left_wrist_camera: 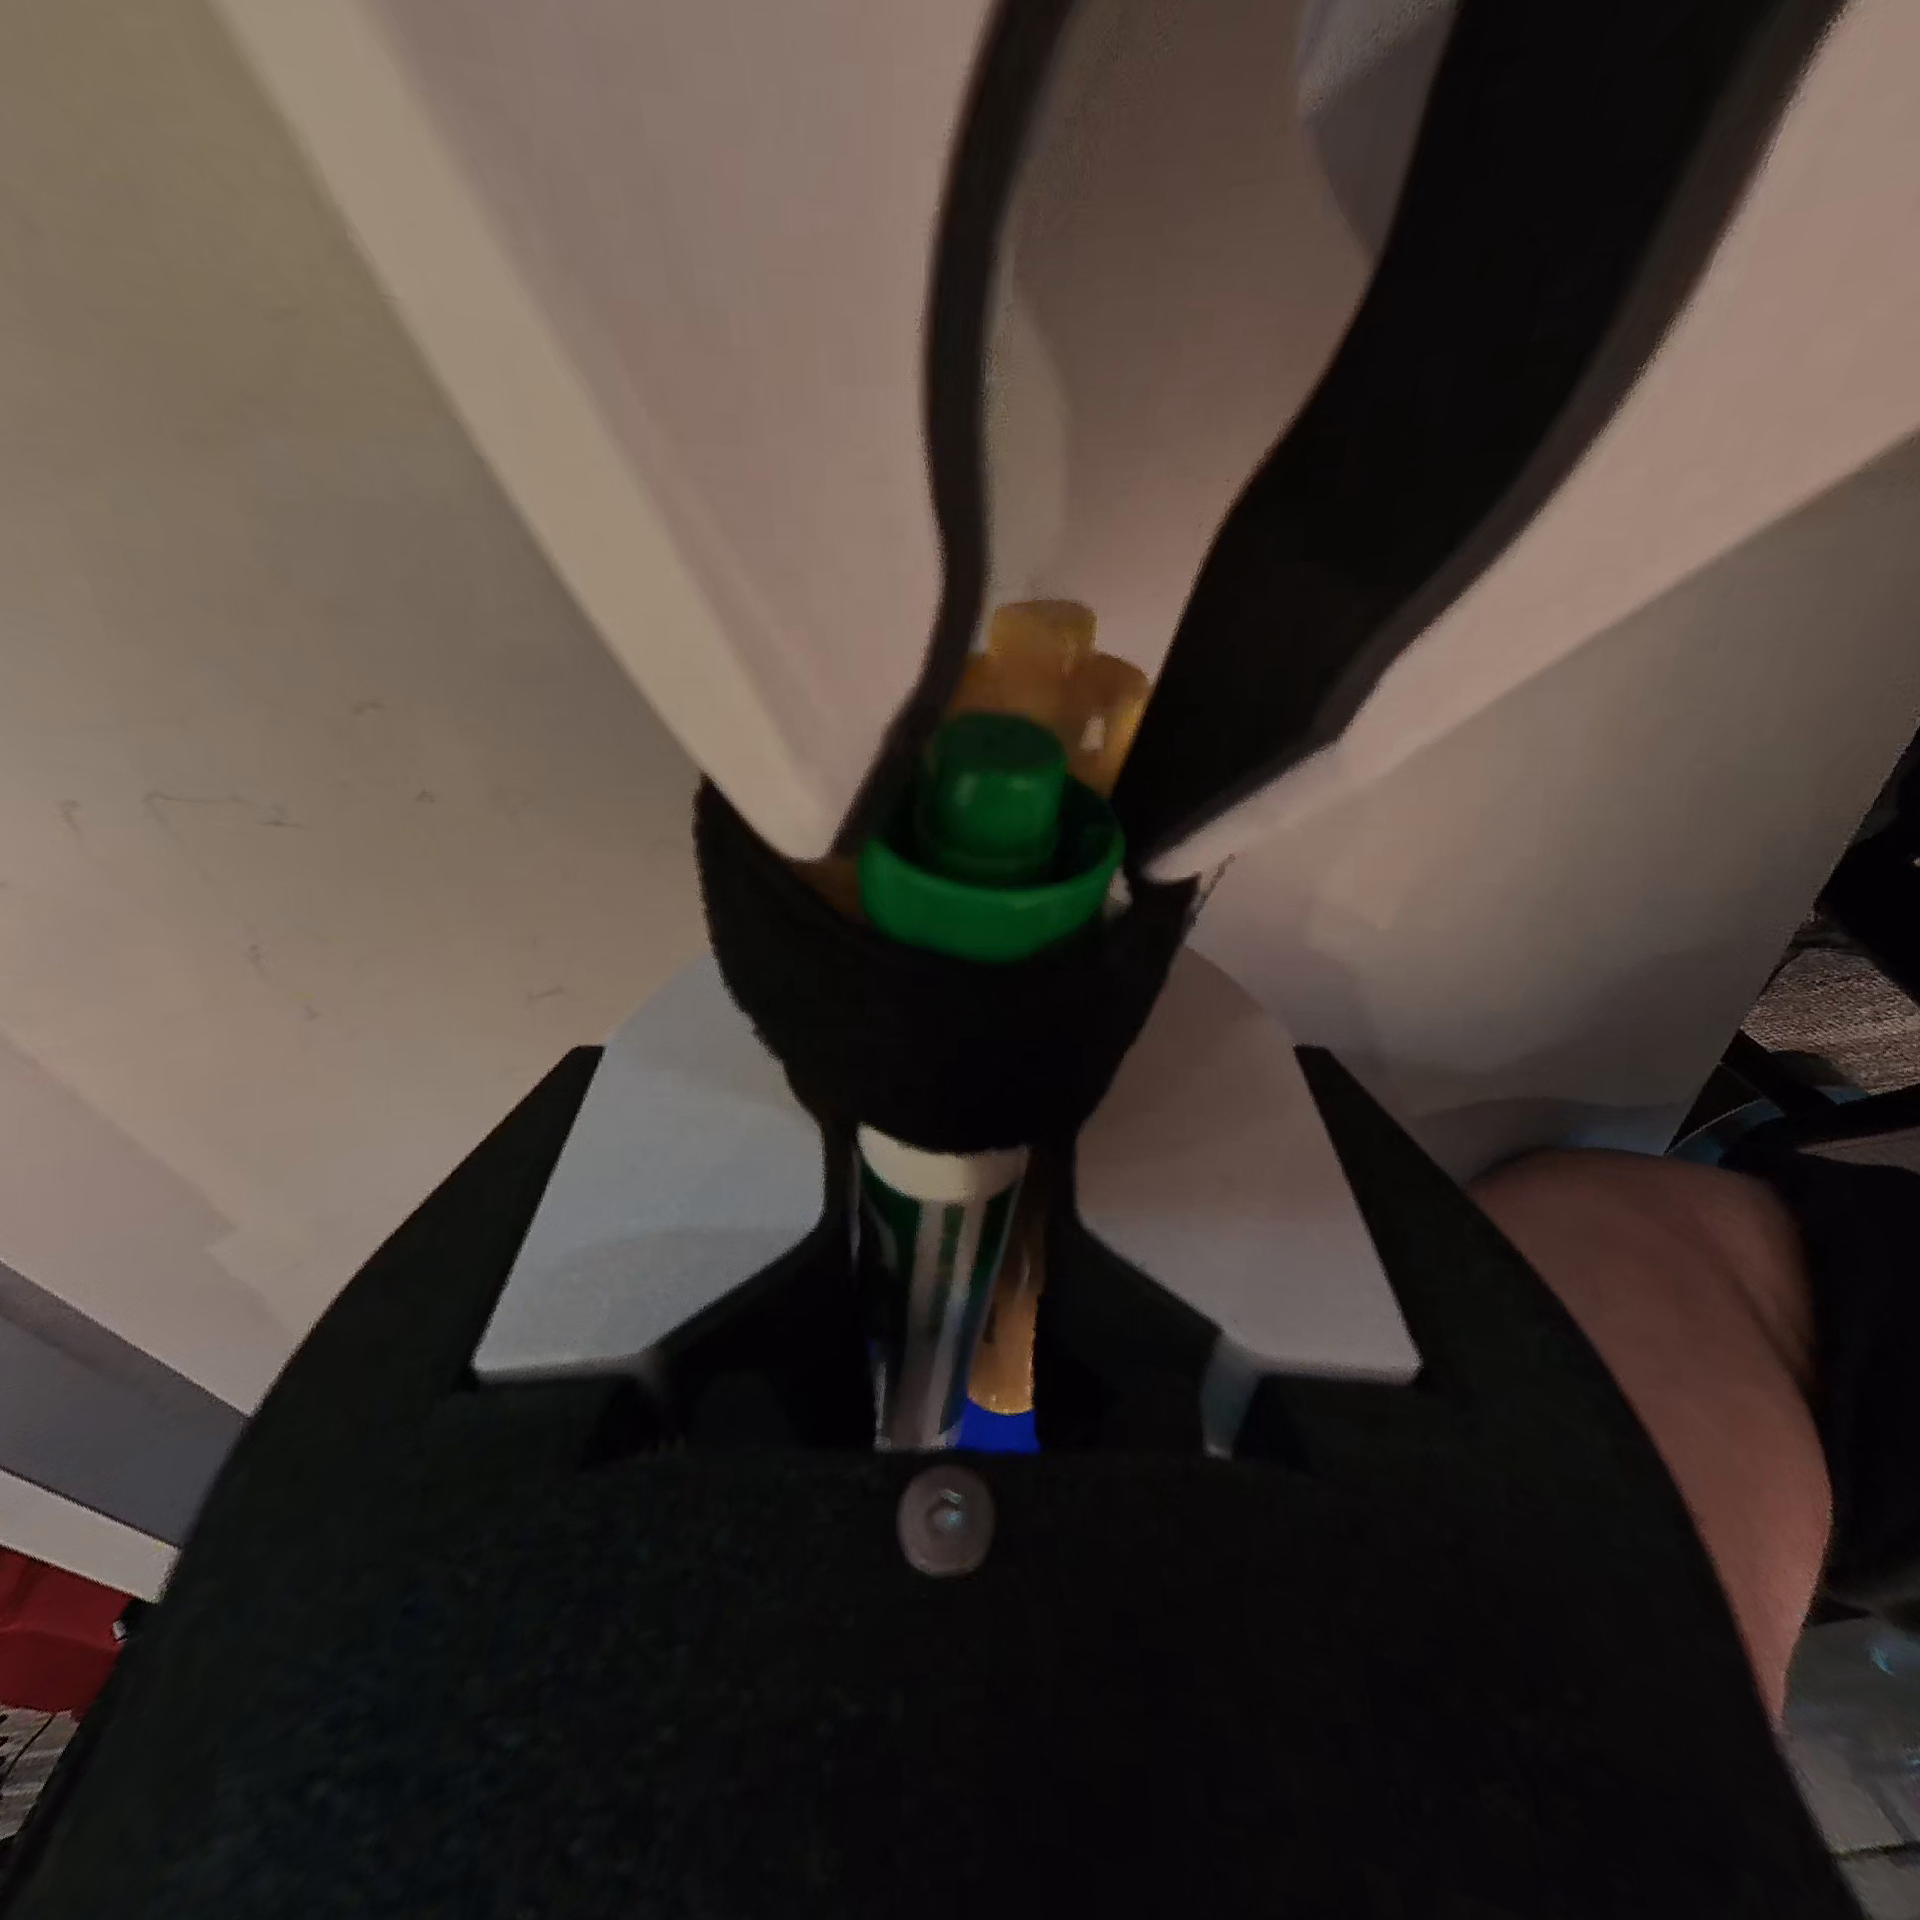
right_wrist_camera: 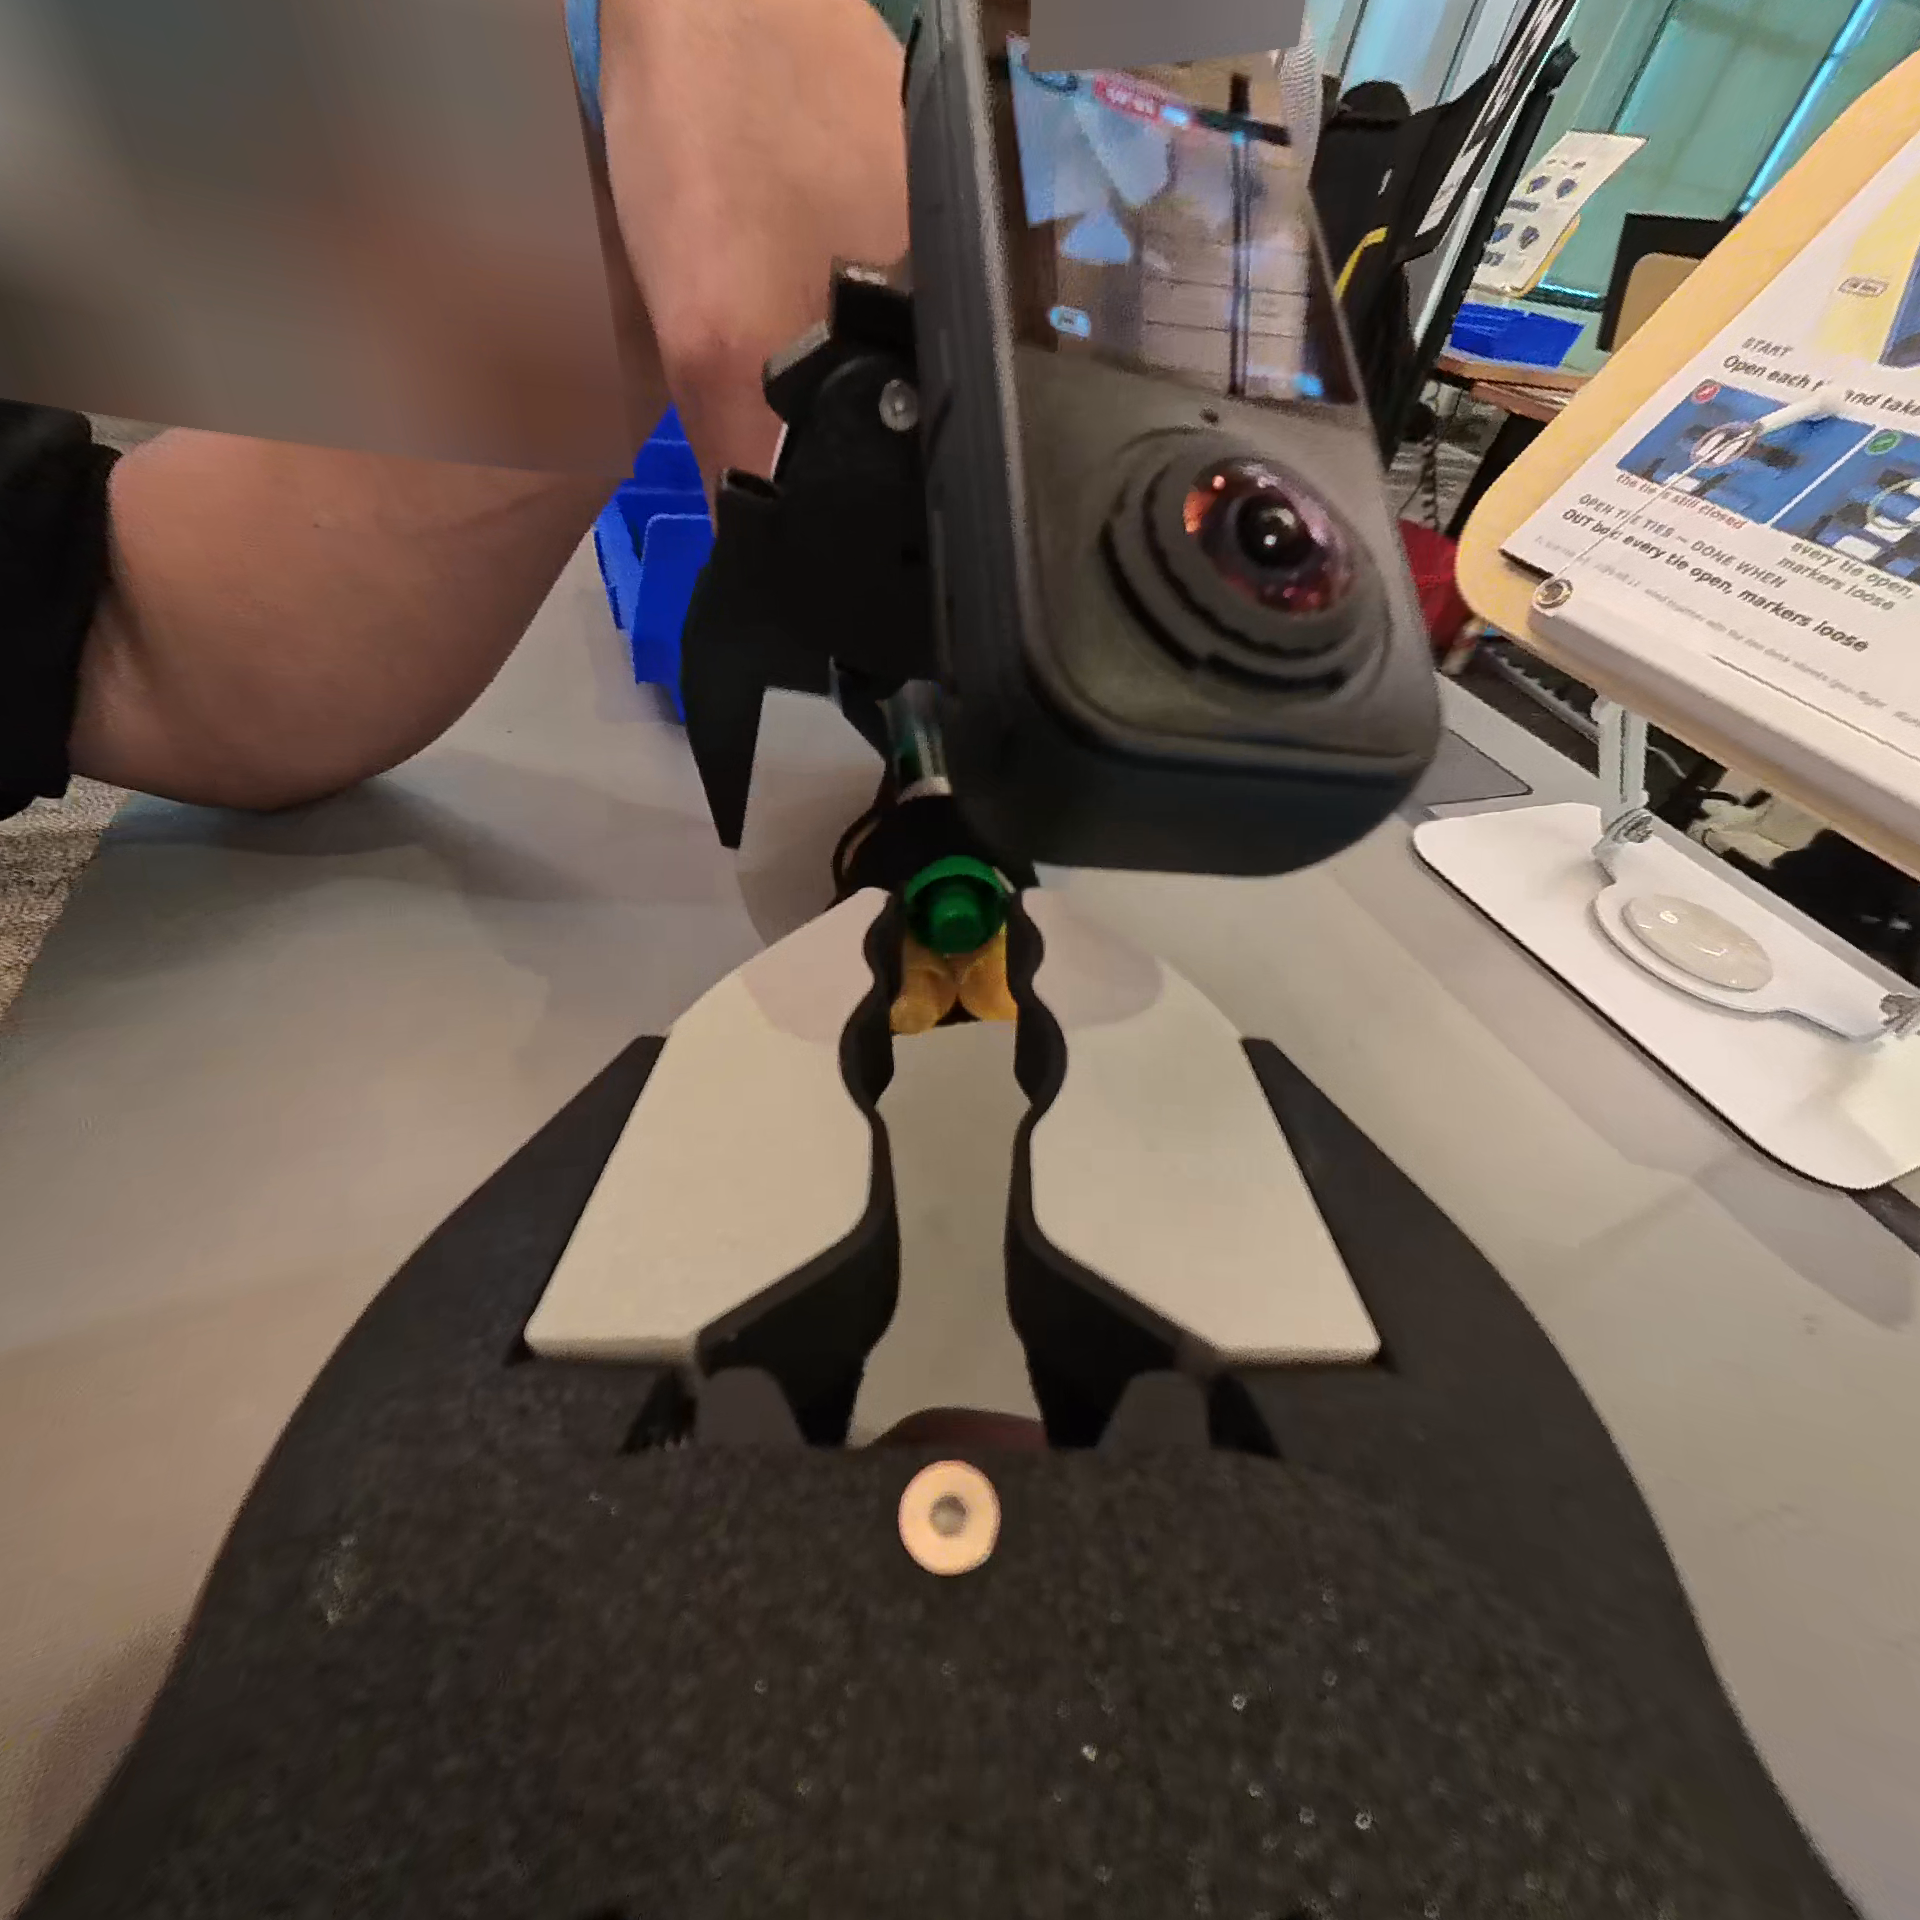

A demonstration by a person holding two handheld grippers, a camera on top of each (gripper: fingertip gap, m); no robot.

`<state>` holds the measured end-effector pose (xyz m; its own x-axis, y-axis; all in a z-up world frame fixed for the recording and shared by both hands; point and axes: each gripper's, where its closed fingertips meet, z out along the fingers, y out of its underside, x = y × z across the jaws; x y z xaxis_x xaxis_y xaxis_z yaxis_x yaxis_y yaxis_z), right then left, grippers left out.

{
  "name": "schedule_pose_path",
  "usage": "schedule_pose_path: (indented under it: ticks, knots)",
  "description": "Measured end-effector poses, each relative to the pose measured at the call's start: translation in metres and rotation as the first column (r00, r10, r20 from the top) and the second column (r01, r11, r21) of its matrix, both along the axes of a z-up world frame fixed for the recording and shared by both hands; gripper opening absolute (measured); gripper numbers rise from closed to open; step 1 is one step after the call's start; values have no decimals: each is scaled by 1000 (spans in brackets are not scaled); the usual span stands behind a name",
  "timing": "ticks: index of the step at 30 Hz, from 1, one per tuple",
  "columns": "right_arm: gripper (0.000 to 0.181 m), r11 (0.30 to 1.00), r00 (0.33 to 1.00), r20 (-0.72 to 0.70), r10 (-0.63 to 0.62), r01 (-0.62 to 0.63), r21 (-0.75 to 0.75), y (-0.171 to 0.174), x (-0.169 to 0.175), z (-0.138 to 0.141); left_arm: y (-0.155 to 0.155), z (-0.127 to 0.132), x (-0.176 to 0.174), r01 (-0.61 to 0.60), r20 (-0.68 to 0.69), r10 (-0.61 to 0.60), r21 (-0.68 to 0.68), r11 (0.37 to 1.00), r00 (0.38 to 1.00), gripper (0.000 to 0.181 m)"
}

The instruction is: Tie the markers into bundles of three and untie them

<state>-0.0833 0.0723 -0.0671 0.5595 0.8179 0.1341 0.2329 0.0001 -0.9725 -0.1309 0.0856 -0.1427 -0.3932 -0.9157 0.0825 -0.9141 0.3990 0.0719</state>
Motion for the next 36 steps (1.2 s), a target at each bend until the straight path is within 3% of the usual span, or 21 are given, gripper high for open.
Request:
schedule_pose_path:
  ticks: [2, 6, 13, 16, 18, 24, 28, 36]
  knots:
    - [20, 1000, 1000, -5, 6, -6, -14, 0, 1, -1, 1, 0, -1, -6, 1, 6, -3, 1000, 1000, 41]
    - [42, 1000, 998, -60, 27, -28, -13, -2, 0, 2, 2, 0, -1, -10, -1, 10, -1, 1000, 1000, 41]
    - [77, 1000, 999, -34, -3, 3, -5, 6, -6, -9, 0, 0, 0, -3, -1, 3, 0, 1000, 1000, 41]
    - [61, 988, 995, -90, 53, -65, -143, 2, -2, -24, 2, 1, 0, -11, 5, 11, 1, 1000, 1000, 41]
    - [61, 972, 990, -137, 45, -75, -221, 3, -2, -30, 4, 2, -1, -18, 8, 18, 4, 1000, 1000, 41]
    - [59, 984, 969, -243, 39, -80, -161, 4, -8, -13, 7, 1, -6, -35, -5, 35, 0, 999, 999, 41]
    - [56, 985, 983, -180, 25, -56, -165, 7, -13, -22, 3, 0, -3, -19, -4, 19, -1, 1000, 1000, 41]
    - [54, 973, 969, -247, 19, -75, -220, 9, -19, -26, -4, 2, 3, 12, 9, -12, -5, 1000, 1000, 41]
